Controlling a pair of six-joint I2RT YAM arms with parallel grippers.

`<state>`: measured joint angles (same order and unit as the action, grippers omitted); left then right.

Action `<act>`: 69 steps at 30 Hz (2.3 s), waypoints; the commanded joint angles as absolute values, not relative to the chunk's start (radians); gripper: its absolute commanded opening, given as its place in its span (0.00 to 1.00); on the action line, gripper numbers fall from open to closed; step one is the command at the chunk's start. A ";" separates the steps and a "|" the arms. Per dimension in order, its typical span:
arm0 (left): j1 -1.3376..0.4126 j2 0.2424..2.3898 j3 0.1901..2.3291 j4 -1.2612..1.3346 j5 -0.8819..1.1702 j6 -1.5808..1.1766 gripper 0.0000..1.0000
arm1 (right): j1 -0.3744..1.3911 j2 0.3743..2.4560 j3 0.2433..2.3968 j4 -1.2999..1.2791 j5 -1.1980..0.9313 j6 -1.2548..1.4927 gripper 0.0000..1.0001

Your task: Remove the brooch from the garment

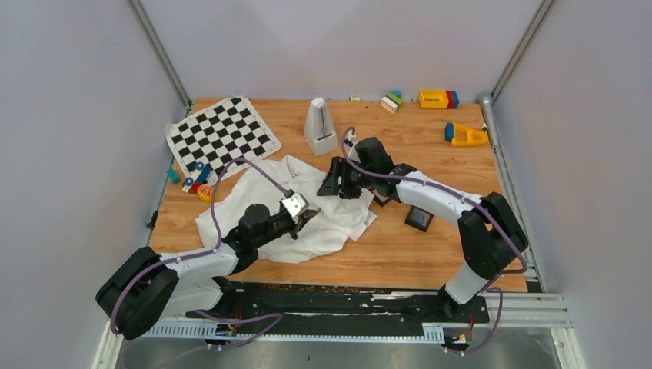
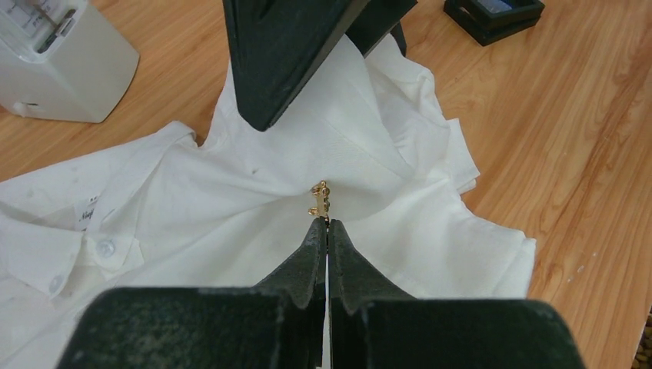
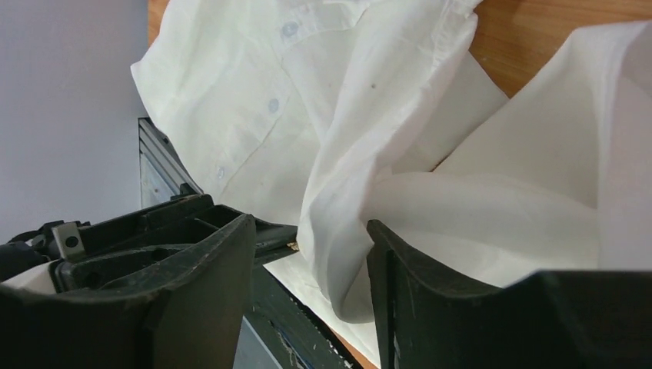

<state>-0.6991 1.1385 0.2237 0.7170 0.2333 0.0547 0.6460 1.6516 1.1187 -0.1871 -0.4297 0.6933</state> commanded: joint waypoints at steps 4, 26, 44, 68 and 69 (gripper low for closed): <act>-0.703 1.119 0.251 0.809 0.440 0.062 0.00 | 0.642 1.603 1.091 -0.199 -0.395 0.628 0.21; -0.737 0.988 0.227 0.725 0.377 0.126 0.00 | 0.495 1.543 1.051 -0.267 -0.421 0.644 0.60; -0.782 0.973 0.219 0.700 0.305 0.202 0.00 | 0.576 1.387 0.841 -0.070 -0.672 1.075 0.62; -0.801 0.932 0.201 0.717 0.279 0.197 0.22 | 0.641 1.532 0.948 -0.074 -0.677 1.053 0.00; -0.801 0.932 0.198 0.723 0.282 0.191 0.24 | 0.637 1.529 0.956 -0.082 -0.677 1.040 0.00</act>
<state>-0.7971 0.9565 0.2077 0.6544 0.2821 0.2001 0.6468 1.5234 0.8867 -0.0734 -0.6575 1.0836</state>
